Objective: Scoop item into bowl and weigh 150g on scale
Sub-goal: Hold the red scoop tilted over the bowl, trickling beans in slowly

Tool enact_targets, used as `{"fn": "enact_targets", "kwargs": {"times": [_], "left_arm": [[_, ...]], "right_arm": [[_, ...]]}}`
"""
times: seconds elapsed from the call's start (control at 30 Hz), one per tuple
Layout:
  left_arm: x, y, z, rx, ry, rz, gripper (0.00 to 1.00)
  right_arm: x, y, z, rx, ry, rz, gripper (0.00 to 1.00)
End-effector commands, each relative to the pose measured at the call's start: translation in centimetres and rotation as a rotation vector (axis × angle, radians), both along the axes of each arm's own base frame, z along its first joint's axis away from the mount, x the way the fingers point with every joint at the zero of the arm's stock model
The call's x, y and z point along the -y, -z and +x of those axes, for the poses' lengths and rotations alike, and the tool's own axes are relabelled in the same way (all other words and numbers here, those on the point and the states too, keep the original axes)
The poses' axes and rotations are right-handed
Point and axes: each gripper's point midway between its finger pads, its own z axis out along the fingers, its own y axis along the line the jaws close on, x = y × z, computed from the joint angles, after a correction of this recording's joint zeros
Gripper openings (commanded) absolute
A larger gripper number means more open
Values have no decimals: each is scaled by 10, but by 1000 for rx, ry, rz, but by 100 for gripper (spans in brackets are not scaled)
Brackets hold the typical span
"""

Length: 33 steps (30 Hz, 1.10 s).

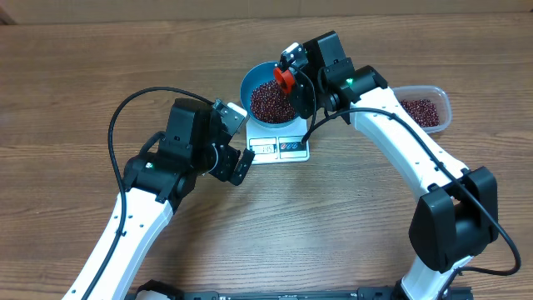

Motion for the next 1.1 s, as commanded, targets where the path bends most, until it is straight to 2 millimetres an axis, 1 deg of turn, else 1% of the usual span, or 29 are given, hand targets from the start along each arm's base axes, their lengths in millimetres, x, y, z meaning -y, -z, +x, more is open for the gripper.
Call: {"fn": "enact_targets", "kwargs": {"times": [0.0,0.8,1.07], "left_arm": [[0,-2,-1,9,17,-1,100],[0,-2,-1,9,17,-1,100],[0,-2,-1,9,17,0,99]], "right_arm": [[-6,-22,6,27,19,55,4],[-6,-21,5,15,35,69,4],[-3,-21,7,33,23,41,4]]}}
